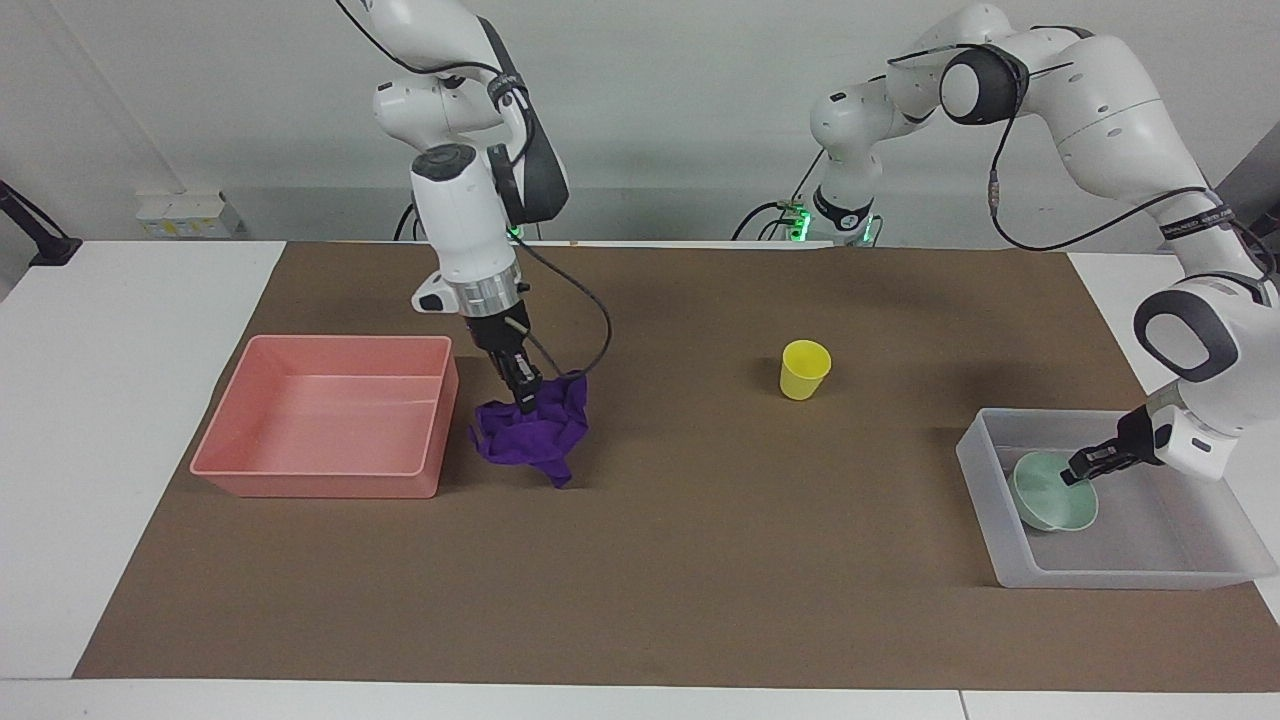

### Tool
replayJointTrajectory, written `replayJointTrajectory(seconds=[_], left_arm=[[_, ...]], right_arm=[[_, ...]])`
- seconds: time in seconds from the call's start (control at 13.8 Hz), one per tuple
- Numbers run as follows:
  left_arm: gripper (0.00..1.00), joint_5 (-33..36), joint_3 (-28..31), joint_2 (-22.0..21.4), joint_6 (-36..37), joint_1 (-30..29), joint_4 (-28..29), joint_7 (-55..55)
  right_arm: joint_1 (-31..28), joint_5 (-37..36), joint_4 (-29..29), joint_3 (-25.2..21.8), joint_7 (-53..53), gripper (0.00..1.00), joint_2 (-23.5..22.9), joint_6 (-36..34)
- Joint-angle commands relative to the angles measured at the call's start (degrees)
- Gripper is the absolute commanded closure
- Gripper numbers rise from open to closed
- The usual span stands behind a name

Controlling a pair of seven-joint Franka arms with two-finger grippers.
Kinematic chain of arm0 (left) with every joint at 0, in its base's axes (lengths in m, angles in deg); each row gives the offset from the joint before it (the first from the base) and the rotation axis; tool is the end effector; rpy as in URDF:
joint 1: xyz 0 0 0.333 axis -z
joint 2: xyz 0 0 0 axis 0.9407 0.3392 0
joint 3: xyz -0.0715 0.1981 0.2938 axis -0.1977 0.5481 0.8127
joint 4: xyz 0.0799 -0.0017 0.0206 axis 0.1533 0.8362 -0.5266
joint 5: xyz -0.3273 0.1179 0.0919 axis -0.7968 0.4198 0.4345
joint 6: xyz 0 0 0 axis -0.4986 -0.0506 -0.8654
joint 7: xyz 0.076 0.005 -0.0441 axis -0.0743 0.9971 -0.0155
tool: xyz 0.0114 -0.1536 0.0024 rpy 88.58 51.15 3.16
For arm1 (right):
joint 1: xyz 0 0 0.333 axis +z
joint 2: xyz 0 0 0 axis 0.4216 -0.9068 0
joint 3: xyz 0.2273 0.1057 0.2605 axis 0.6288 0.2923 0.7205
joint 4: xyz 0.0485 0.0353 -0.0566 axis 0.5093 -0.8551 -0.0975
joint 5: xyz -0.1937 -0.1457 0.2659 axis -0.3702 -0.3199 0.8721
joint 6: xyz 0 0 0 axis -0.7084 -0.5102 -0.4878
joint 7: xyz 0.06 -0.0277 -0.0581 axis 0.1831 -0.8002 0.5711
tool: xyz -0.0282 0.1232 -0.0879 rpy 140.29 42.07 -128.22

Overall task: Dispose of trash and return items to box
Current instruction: 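Carry the cloth to the tray while the left gripper drops the bowl in the box, then reach the left gripper to the yellow cup and grasp it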

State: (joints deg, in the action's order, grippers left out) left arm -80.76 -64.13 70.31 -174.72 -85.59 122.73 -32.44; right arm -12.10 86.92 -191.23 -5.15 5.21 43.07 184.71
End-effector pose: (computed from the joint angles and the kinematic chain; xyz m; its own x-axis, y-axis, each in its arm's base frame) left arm 0.6863 0.1745 0.3529 0.9883 0.1515 -0.0147 0.1518 -0.9745 0.1650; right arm 0.5430 0.1560 0.4735 0.5872 -0.8065 0.0689 -0.7551 -0.5764 -0.3125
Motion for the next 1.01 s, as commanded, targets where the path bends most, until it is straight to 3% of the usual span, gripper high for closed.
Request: replayJointTrajectory(seconds=[0.0,0.22,0.43,0.72,0.94], left_arm=[[0.0,-0.27,0.16,-4.68,0.93,0.48,-1.42,-1.14],[0.0,-0.97,-0.1,-12.59,7.22,1.87,1.37,-0.97],[0.0,-0.45,0.34,-20.67,13.23,10.11,8.13,4.8],[0.0,0.08,0.08,-29.99,13.33,22.34,21.65,19.03],[0.0,0.0,-0.1,-34.75,5.71,28.85,33.78,20.48]], right_arm=[[-3.51,-0.12,0.41,0.41,5.09,1.0,4.25,-6.44],[-8.42,-0.12,4.71,0.41,10.89,1.0,5.23,-13.05],[-12.56,-0.03,5.34,0.41,17.49,1.0,5.4,-17.36],[-18.54,0.06,2.81,0.41,21.27,1.0,5.85,-21.59],[-22.58,0.06,2.27,0.41,28.2,1.0,3.74,-20.89]])
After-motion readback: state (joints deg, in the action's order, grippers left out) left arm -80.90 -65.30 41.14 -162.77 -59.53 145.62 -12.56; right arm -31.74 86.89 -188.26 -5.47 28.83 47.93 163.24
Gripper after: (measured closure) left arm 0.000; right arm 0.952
